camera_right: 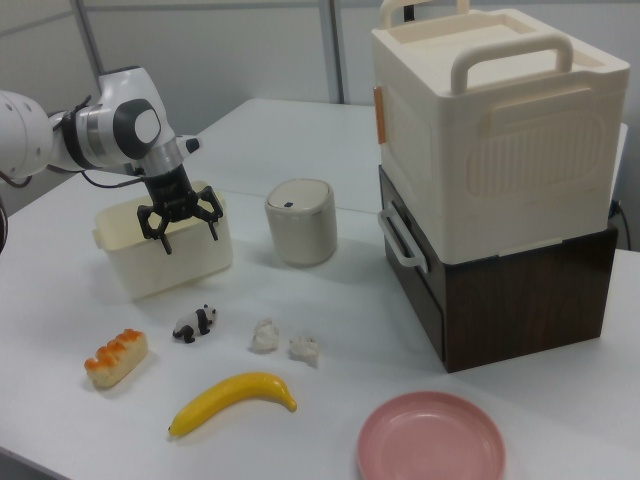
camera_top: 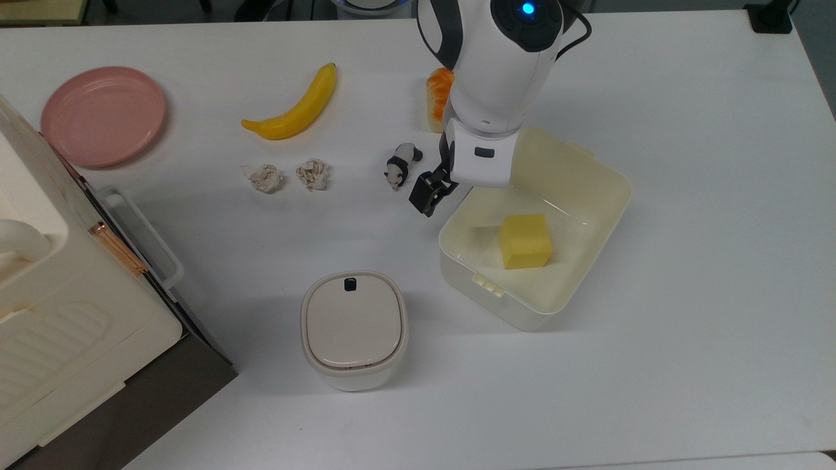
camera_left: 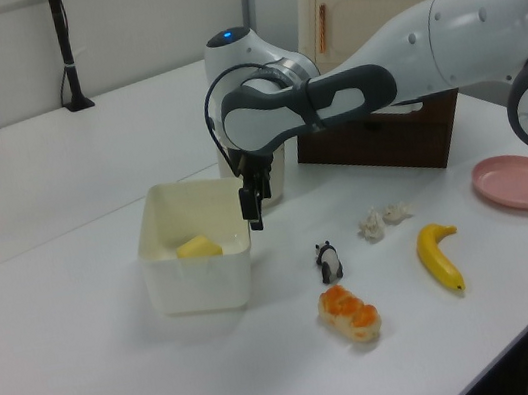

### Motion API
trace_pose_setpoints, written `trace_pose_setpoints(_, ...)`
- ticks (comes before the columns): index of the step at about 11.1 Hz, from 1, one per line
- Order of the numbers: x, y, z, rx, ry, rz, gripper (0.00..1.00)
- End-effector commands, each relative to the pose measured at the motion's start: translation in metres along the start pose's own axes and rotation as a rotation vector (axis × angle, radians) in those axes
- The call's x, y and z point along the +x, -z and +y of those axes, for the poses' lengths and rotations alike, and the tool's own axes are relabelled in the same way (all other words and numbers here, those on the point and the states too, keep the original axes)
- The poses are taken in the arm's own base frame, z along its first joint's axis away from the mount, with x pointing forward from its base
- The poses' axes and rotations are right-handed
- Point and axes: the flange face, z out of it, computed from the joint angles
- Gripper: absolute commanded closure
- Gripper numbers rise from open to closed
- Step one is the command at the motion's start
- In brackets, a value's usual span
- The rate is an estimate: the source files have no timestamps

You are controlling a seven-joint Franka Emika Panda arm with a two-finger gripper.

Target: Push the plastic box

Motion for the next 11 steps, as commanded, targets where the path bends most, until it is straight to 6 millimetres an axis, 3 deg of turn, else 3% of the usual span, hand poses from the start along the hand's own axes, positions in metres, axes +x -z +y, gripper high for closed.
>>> trace_pose_setpoints(1, -0.001, 0.02, 0.002, -0.031, -0.028, 0.012, 0.0)
trace_pose_setpoints(2, -0.021, 0.044, 0.002, -0.044, -0.034, 0.022, 0.0)
trace_pose_setpoints(3, -0.05, 0.078, 0.015, -0.062, -0.076, 0.045, 0.0)
trace_pose_setpoints(5, -0.117, 0.139, 0.057, -0.049, -0.204, 0.005, 0.0)
trace_pose_setpoints(7, -0.154, 0.18, 0.077, -0.004, -0.4, 0.06, 0.0)
trace_pose_setpoints(8, -0.163, 0.195, 0.077, 0.014, -0.513, 0.091, 0.0)
trace_pose_setpoints(11, -0.167, 0.213, 0.067, 0.074, -0.885, 0.131, 0.0)
